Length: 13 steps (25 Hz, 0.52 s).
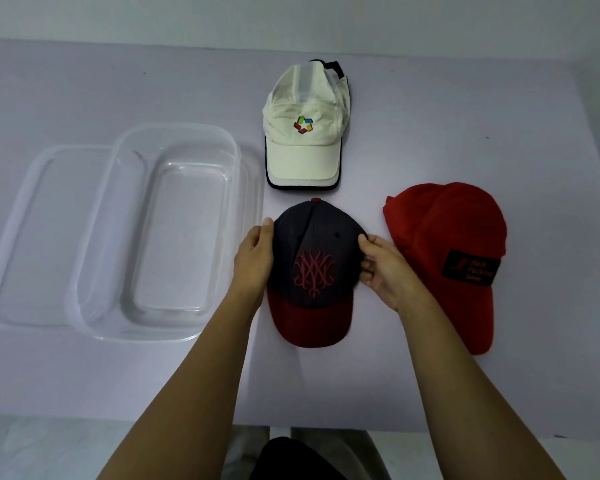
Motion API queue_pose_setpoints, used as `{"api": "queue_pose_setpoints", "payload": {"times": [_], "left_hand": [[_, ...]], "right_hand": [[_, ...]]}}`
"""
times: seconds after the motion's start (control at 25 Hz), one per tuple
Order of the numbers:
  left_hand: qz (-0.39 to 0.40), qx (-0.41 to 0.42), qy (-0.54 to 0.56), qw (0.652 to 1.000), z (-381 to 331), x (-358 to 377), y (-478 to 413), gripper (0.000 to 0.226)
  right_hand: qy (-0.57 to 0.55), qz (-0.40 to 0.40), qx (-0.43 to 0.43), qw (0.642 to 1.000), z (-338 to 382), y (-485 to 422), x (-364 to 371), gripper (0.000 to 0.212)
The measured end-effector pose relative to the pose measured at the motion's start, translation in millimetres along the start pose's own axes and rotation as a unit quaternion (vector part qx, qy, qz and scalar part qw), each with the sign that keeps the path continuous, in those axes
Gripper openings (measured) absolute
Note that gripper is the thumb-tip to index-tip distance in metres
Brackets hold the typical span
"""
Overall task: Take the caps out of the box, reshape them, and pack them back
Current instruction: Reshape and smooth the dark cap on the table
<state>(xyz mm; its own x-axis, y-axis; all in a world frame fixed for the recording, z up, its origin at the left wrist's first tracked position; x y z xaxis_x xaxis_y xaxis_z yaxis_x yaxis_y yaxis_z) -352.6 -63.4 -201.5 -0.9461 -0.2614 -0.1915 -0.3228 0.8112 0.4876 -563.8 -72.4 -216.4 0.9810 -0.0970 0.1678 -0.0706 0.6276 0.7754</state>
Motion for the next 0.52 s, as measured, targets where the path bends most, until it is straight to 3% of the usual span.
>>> {"api": "queue_pose_setpoints", "payload": {"times": [0.16,0.32,0.4,0.52], "left_hand": [[-0.029,0.035,-0.109,0.993,-9.7,-1.6,-2.5,0.043],[-0.020,-0.061,0.102,0.993,-2.7,5.6,-1.0,0.031],[-0.032,-0.064,0.103,0.992,1.3,4.1,-2.8,0.028],[-0.031,-0.079,0.067,0.994,9.4,4.0,-8.8,0.033]], "right_hand": [[0.049,-0.001,-0.007,0.999,7.1,-9.5,0.9,0.012],[-0.021,-0.019,0.052,0.998,5.1,-9.8,0.2,0.019],[-0.033,-0.036,0.090,0.995,3.1,-9.3,-0.4,0.030],[0.090,-0.063,0.110,0.988,4.8,-9.7,-1.5,0.034]]}}
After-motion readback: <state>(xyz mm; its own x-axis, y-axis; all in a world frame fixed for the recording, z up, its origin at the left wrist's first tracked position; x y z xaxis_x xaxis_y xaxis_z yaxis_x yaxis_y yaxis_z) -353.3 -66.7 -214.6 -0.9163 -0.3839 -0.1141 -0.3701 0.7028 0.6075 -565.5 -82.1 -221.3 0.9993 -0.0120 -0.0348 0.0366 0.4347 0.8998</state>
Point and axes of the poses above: each hand's wrist, its own y-axis away from the middle knuckle, its own x-axis out of the palm, z = x × y, the point moved 7 cm from there along -y, towards the middle knuckle, and after that the axes turned 5 degrees about x, right-handed, at the moved point
